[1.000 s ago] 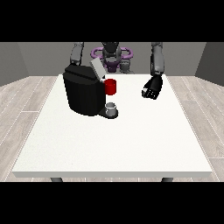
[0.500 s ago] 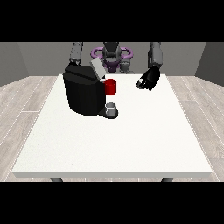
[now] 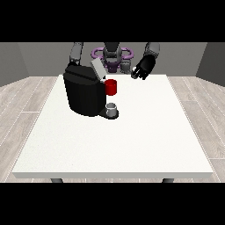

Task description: Insert the coffee pod into the coffee machine and close the lid

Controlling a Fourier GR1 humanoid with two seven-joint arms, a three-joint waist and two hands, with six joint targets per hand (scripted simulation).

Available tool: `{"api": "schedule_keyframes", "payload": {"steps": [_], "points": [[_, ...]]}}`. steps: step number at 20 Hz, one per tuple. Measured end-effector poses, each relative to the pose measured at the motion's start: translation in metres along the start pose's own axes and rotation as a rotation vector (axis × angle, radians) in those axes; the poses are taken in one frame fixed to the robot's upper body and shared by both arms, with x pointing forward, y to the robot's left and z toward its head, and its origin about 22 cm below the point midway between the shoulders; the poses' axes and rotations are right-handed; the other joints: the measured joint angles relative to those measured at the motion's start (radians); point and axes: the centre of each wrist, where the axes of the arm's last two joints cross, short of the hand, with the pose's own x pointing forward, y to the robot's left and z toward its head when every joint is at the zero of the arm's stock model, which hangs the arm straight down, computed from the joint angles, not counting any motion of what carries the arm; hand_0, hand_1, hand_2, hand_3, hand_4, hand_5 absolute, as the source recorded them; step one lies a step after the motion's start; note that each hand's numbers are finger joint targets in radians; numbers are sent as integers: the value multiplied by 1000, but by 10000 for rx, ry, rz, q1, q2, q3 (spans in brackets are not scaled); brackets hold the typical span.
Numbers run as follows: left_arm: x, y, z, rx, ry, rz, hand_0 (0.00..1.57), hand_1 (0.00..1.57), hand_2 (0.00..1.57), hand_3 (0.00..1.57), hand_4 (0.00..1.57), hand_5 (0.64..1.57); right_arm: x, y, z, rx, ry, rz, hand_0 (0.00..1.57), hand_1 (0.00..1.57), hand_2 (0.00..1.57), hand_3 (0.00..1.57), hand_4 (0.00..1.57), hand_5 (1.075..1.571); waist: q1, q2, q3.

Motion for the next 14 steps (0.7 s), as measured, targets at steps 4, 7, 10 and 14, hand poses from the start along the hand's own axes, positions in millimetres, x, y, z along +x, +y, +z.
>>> {"api": "schedule_keyframes", "payload": {"steps": [4,7,10,14], "points": [[13,25,-5,217,-41,-31,1340,1340,1372,1351,562,1571,11,7,-2,206,-305,-57,0,0,0,0,0,1571,-326,60,-2],[29,39,-10,225,-187,192,985,985,1204,1371,511,1571,13,11,-2,300,-324,-232,0,0,0,0,0,1571,-411,-75,-2],[39,65,-11,565,-155,480,1235,1235,1265,1266,502,1571,23,14,-5,451,-682,-298,0,0,0,0,0,1571,-687,27,-1],[51,91,-11,1180,-79,754,1256,1256,1287,1265,488,1571,36,14,-8,447,-1205,-346,0,0,0,0,0,1571,-1056,347,-2]]}}
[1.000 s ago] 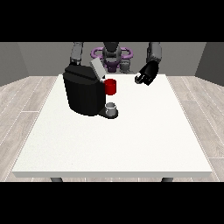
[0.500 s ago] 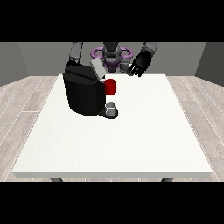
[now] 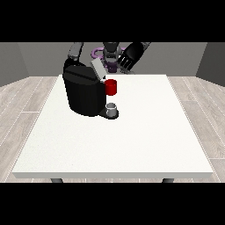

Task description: Insert the coffee pod into the coffee machine and close the lid

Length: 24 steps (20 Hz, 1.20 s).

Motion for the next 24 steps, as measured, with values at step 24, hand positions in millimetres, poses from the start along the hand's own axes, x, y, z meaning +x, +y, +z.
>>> {"api": "schedule_keyframes", "payload": {"steps": [24], "points": [[27,89,10,1337,-210,-608,1251,1251,1290,1217,425,1571,67,-23,-31,-486,-1573,-17,0,0,0,0,161,1571,-952,1927,2]]}}
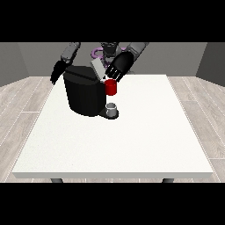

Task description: Insert the coffee pod into the coffee machine and close the lid

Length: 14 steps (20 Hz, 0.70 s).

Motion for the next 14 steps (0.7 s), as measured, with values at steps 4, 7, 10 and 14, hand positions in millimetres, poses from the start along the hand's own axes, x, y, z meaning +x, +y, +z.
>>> {"api": "schedule_keyframes", "payload": {"steps": [4,7,10,14], "points": [[-2,-4,-1,-145,-48,-7,1187,1187,1230,1196,441,1571,0,1,1,-91,63,-14,0,0,0,0,131,1571,15,0,-2],[0,-7,-4,-201,-74,46,1196,1196,1252,1201,418,1571,-2,1,2,-150,108,-30,0,0,0,0,36,1571,42,9,-2],[2,1,-3,-10,-89,-21,1167,1167,1238,1188,412,1571,4,5,-1,-129,-89,-77,0,0,0,0,100,1571,-18,170,-3],[8,8,-3,100,-155,-162,1231,1231,1267,1211,389,1571,2,7,-2,-250,-157,-53,0,0,0,0,0,1571,12,292,-8]]}}
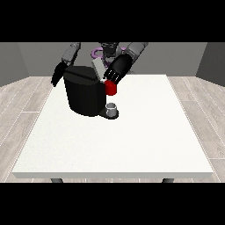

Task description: Insert the coffee pod into the coffee machine and close the lid

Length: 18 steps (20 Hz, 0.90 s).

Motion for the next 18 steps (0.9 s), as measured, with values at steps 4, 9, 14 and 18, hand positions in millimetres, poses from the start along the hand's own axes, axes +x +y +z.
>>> {"api": "schedule_keyframes", "payload": {"steps": [4,9,14,18], "points": [[2,-1,-1,133,-107,18,1212,1212,1245,1199,352,1571,-1,-8,-4,-70,101,-29,0,0,0,0,0,1571,67,-14,2],[4,8,1,460,-327,-141,1180,1180,1198,1170,351,1571,-2,-12,-6,-100,48,-1,0,0,0,0,0,1571,66,95,7],[5,1,-1,725,-307,-664,1216,1216,1228,1104,0,1571,-2,-11,-6,-186,-45,-15,0,0,0,0,0,1571,71,137,9],[1,-2,0,746,-175,-1332,1162,1162,1190,1068,0,1571,4,-10,-8,-103,-98,-6,0,0,0,0,0,1571,-30,209,9]]}}
